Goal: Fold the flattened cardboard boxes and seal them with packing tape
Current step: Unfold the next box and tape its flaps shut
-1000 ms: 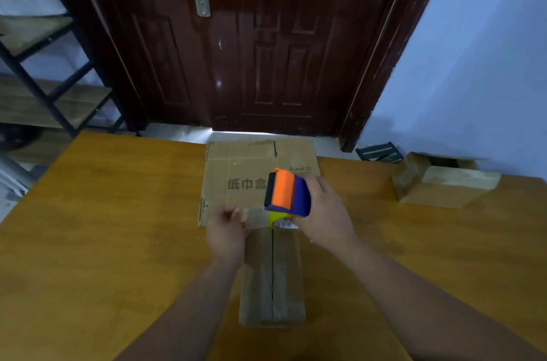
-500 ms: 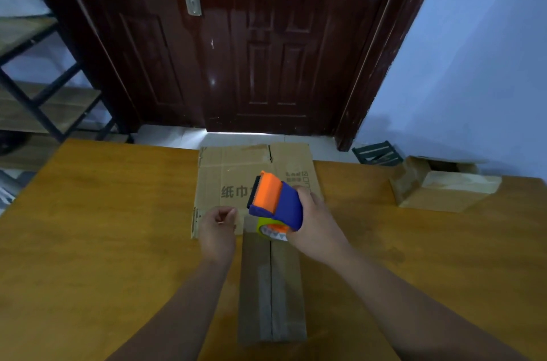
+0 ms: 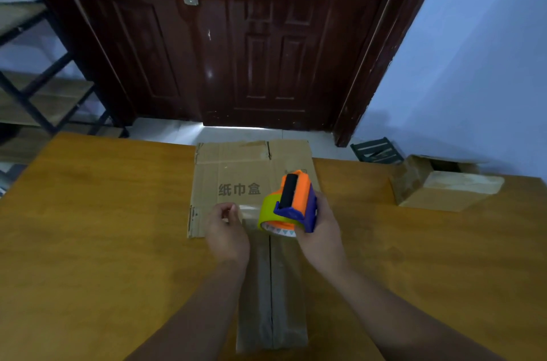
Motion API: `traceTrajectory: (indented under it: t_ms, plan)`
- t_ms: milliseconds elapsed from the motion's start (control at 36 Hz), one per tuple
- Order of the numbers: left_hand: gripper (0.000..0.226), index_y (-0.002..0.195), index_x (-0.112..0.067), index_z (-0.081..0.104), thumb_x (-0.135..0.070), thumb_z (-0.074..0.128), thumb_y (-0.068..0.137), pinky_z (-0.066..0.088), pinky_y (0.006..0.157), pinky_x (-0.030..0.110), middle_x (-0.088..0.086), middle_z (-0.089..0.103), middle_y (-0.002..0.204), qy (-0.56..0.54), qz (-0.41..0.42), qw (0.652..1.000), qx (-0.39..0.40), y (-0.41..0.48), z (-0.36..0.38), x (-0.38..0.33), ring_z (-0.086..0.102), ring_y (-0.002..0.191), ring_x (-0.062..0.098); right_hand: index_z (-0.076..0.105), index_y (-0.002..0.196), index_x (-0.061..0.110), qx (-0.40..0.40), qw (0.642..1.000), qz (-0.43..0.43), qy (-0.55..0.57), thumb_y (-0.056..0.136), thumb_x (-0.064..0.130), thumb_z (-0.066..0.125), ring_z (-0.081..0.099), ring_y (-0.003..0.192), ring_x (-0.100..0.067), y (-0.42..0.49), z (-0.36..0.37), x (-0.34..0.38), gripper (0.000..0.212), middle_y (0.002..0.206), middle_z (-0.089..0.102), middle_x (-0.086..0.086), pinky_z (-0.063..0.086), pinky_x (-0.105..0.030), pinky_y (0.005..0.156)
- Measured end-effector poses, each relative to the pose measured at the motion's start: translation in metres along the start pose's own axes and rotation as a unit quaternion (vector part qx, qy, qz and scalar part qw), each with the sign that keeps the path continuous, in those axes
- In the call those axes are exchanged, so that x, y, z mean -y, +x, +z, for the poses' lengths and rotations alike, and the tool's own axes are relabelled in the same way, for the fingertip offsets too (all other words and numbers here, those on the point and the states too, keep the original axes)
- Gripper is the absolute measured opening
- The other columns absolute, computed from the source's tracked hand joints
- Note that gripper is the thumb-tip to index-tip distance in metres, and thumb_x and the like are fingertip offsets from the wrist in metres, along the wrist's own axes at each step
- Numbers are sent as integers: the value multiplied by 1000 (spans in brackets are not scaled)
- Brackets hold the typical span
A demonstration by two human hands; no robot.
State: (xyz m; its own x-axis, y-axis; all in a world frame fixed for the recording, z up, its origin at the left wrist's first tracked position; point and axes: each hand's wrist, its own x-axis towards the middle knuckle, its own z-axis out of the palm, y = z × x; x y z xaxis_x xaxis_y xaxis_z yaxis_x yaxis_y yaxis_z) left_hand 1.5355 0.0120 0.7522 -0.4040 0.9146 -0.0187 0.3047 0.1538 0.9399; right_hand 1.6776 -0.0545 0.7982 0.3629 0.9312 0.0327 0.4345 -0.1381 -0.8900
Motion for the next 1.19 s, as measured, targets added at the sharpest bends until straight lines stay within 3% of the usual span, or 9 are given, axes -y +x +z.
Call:
traceTrajectory:
  t_ms: [56, 139, 278, 333, 444, 583, 917, 1056, 1194]
  plan:
    - [6, 88, -10, 64, -8, 60, 91, 27, 58, 16, -2, 57, 81, 5, -2, 1000, -1, 0, 1, 0, 48, 75, 11, 41, 130, 29, -5, 1000, -6, -3, 83, 4, 68, 50, 104, -5, 1, 1, 1, 60, 119, 53, 2, 39, -5, 83]
    - [6, 91, -8, 66, -9, 59, 92, 29, 61, 19, 1, 59, 84, 13, 5, 1000, 2, -1, 1, 0, 49, 75, 13, 37, 133, 32, -22, 1000, -11, -2, 84, 4, 67, 47, 114, -9, 0, 3, 2, 64, 125, 49, 2, 42, -25, 96]
    - [8, 92, -8, 67, -10, 59, 92, 27, 58, 19, 0, 59, 83, 20, 12, 1000, 7, -4, 0, -3, 51, 76, 16, 35, 141, 32, -39, 999, -2, 4, 85, 5, 67, 45, 123, -12, -1, 6, 1, 71, 131, 48, 1, 43, -39, 103]
    - [9, 92, -8, 69, -9, 60, 91, 27, 58, 18, -2, 58, 82, 15, 6, 1000, 10, -4, 0, -3, 51, 77, 15, 30, 143, 36, -46, 999, -4, 3, 86, 5, 66, 43, 123, -3, -1, 6, 1, 75, 130, 46, 7, 42, -35, 104]
    - [10, 92, -9, 71, -10, 61, 91, 30, 58, 14, -2, 60, 82, -8, -33, 999, 7, -6, 0, -1, 53, 79, 15, 16, 136, 54, -48, 997, -41, -35, 89, 7, 63, 35, 107, 26, -3, 8, 1, 81, 120, 39, 12, 32, -8, 91]
    - [10, 87, -18, 69, -12, 62, 91, 33, 57, 18, 0, 62, 82, -21, -72, 997, 10, -5, 1, 0, 55, 75, 14, 6, 135, 58, -36, 994, -62, -86, 90, 11, 62, 35, 102, 24, -4, 12, -1, 86, 119, 31, 10, 28, 5, 80]
    - [9, 92, -11, 71, -13, 62, 90, 32, 61, 25, -2, 58, 77, 8, -98, 995, 9, -2, 3, 1, 54, 74, 16, 9, 134, 54, 9, 994, -42, -99, 90, 7, 60, 41, 96, 3, 6, 7, 2, 82, 124, 31, 4, 32, -1, 77]
    - [11, 95, -10, 70, -12, 59, 92, 37, 68, 26, 0, 60, 82, -1, -105, 994, 27, -3, 2, 1, 56, 80, 19, 20, 142, 45, 12, 992, -43, -115, 89, 6, 62, 41, 94, 12, 4, 7, 2, 78, 128, 32, 2, 34, 3, 72]
    - [18, 97, -5, 63, -8, 46, 97, 41, 73, 34, 16, 62, 98, 31, -78, 993, 82, -3, 1, 0, 58, 92, 33, 24, 147, 36, 24, 990, -35, -134, 87, 6, 63, 43, 94, 7, 4, 9, 0, 78, 132, 31, 2, 35, 1, 69]
